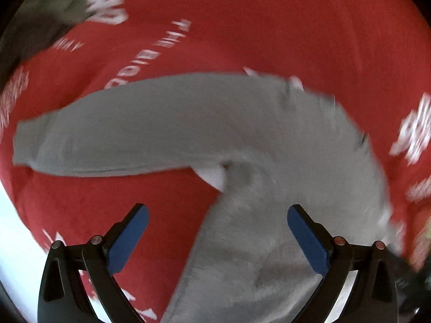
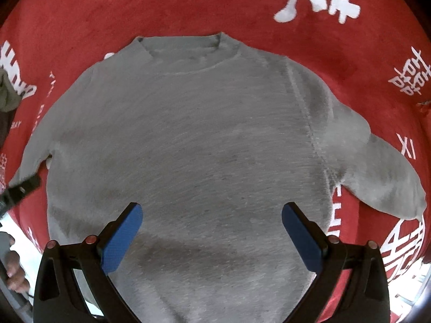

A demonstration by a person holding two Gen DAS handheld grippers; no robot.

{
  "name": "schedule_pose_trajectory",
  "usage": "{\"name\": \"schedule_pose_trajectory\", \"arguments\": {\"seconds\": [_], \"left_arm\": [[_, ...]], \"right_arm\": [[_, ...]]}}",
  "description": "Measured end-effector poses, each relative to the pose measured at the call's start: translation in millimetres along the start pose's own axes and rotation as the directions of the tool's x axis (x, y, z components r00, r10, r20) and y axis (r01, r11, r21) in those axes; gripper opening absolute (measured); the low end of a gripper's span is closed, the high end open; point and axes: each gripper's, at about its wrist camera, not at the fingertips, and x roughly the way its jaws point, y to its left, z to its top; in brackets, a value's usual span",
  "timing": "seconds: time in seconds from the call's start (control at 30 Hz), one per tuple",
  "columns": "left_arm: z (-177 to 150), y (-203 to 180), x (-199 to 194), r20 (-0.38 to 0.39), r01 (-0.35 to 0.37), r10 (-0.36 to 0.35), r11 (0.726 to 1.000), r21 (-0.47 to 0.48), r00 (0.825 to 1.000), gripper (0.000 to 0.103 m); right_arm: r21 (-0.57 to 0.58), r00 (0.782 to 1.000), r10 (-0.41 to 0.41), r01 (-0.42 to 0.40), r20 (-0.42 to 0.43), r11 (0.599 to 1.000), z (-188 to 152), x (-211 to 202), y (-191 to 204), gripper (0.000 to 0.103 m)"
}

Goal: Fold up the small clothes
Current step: 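Grasp the sweater sleeve nearest the left tool with the left tool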

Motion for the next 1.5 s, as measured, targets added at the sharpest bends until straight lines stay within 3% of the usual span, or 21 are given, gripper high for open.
{"name": "schedule_pose_trajectory", "arguments": {"seconds": [0.07, 0.17, 0.33, 0.4, 0.5, 0.67, 0.77, 0.83, 0.87, 0.9, 0.93, 0.97, 1.07, 1.13, 1.3, 1.43, 1.5], "left_arm": [[3.0, 36.5, -7.7, 0.048, 0.042, -0.038, 0.995, -0.089, 0.998, 0.103], [0.5, 100.4, -12.3, 0.110, 0.100, -0.073, 0.958, -0.268, 0.991, 0.103], [-15.2, 172.8, 6.9, 0.156, 0.193, -0.132, 0.849, -0.493, 0.979, 0.103], [-13.0, 179.7, 11.1, 0.196, 0.220, -0.136, 0.829, -0.515, 0.971, 0.103], [-0.5, 178.8, 15.8, 0.234, 0.253, -0.152, 0.827, -0.502, 0.960, 0.103], [20.9, 170.0, 26.8, 0.288, 0.342, -0.218, 0.793, -0.504, 0.932, 0.103], [26.3, 168.0, 30.0, 0.299, 0.319, -0.180, 0.791, -0.521, 0.937, 0.103], [32.9, 161.1, 30.6, 0.268, 0.263, -0.136, 0.811, -0.523, 0.954, 0.101], [36.0, 156.5, 29.8, 0.246, 0.211, -0.092, 0.829, -0.518, 0.965, 0.090], [39.6, 150.3, 28.3, 0.229, 0.151, -0.040, 0.855, -0.495, 0.973, 0.061], [40.4, 147.7, 28.3, 0.211, 0.109, -0.009, 0.876, -0.470, 0.977, 0.042], [42.5, 142.6, 28.9, 0.189, 0.066, 0.018, 0.899, -0.432, 0.982, 0.013], [44.3, 128.1, 23.2, 0.196, 0.000, 0.069, 0.943, -0.333, 0.978, 0.013], [48.2, 115.8, 11.7, 0.235, -0.007, 0.076, 0.959, -0.283, 0.969, 0.013], [51.3, 52.8, -24.9, 0.333, -0.005, 0.030, 0.997, -0.073, 0.942, 0.013], [44.2, -25.2, -44.1, 0.362, 0.043, -0.098, 0.987, 0.156, 0.927, 0.012], [32.4, -73.1, -43.2, 0.340, 0.076, -0.172, 0.958, 0.276, 0.925, 0.012]], "right_arm": [[-0.012, 1.000, -0.001, 0.001, -0.001, 1.000, -3.5, 0.0, 4.3, 0.103], [-0.026, 1.000, 0.003, -0.003, -0.005, 1.000, -10.0, 3.1, 13.1, 0.103], [-0.047, 1.000, 0.009, -0.009, -0.006, 0.999, -21.1, 7.1, 27.8, 0.103], [-0.058, 1.000, 0.010, -0.010, -0.007, 0.998, -23.8, 8.3, 33.8, 0.103], [-0.076, 1.000, 0.008, -0.008, -0.008, 0.997, -24.9, 8.7, 44.2, 0.103], [-0.110, 1.000, 0.014, -0.015, -0.006, 0.994, -26.7, 7.1, 64.3, 0.103], [-0.133, 0.999, 0.040, -0.039, -0.002, 0.990, -29.3, 4.6, 74.2, 0.103], [-0.148, 0.999, 0.051, -0.052, -0.005, 0.988, -30.1, 5.3, 80.1, 0.103], [-0.153, 0.999, 0.053, -0.053, -0.008, 0.987, -30.5, 5.9, 82.3, 0.103], [-0.155, 0.998, 0.056, -0.057, -0.012, 0.986, -31.3, 6.6, 83.8, 0.103], [-0.153, 0.998, 0.063, -0.065, -0.018, 0.986, -31.9, 7.2, 84.3, 0.103], [-0.148, 0.997, 0.071, -0.073, -0.022, 0.986, -32.3, 7.2, 84.1, 0.103], [-0.126, 0.994, 0.105, -0.107, -0.025, 0.986, -33.3, 4.9, 79.9, 0.103], [-0.121, 0.993, 0.120, -0.122, -0.019, 0.985, -34.1, 2.4, 76.7, 0.103], [-0.081, 0.991, 0.136, -0.135, -0.001, 0.987, -35.1, 0.5, 55.6, 0.103], [-0.010, 0.990, 0.141, -0.141, 0.018, 0.990, -32.4, -0.2, 29.7, 0.103], [0.023, 0.990, 0.139, -0.140, 0.038, 0.990, -31.4, -2.9, 13.8, 0.103]]}}
